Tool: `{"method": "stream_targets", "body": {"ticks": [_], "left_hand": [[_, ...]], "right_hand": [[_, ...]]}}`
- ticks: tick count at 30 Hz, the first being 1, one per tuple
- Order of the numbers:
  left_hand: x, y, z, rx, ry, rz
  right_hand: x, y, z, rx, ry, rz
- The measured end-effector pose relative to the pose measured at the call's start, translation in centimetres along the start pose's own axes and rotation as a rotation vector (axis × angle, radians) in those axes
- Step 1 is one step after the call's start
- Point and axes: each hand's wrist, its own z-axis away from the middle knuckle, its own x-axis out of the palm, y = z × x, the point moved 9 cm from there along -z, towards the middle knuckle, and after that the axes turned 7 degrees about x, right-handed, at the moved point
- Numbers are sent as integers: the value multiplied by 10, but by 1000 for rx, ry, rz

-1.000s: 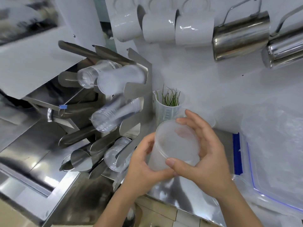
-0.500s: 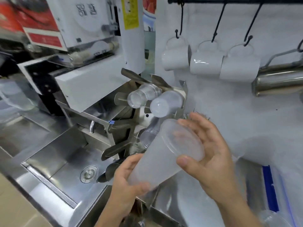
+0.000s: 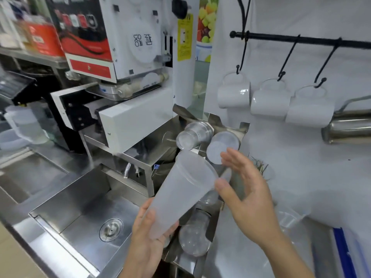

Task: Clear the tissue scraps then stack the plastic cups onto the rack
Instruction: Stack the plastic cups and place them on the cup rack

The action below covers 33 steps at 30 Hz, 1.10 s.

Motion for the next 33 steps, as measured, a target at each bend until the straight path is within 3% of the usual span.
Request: {"method": "stream_targets", "body": {"ticks": [3,9,18,28,33], "left_hand": [[-8,1,-6,-3,32,11],[-3,2,-15,-3,15,-4],[5,6,-25,12,4,-10],[26,8,-29,16,-15,-43],[42,12,-29,38,-29,87]], "right_hand": [[-16,5,-15,-10,104,135],[-22,33,-43,59,85,302],[-18,41,-51,100,-43,306],[-19,39,-56,81,-71,313],[-20,41,-57,79,-71,255]]}}
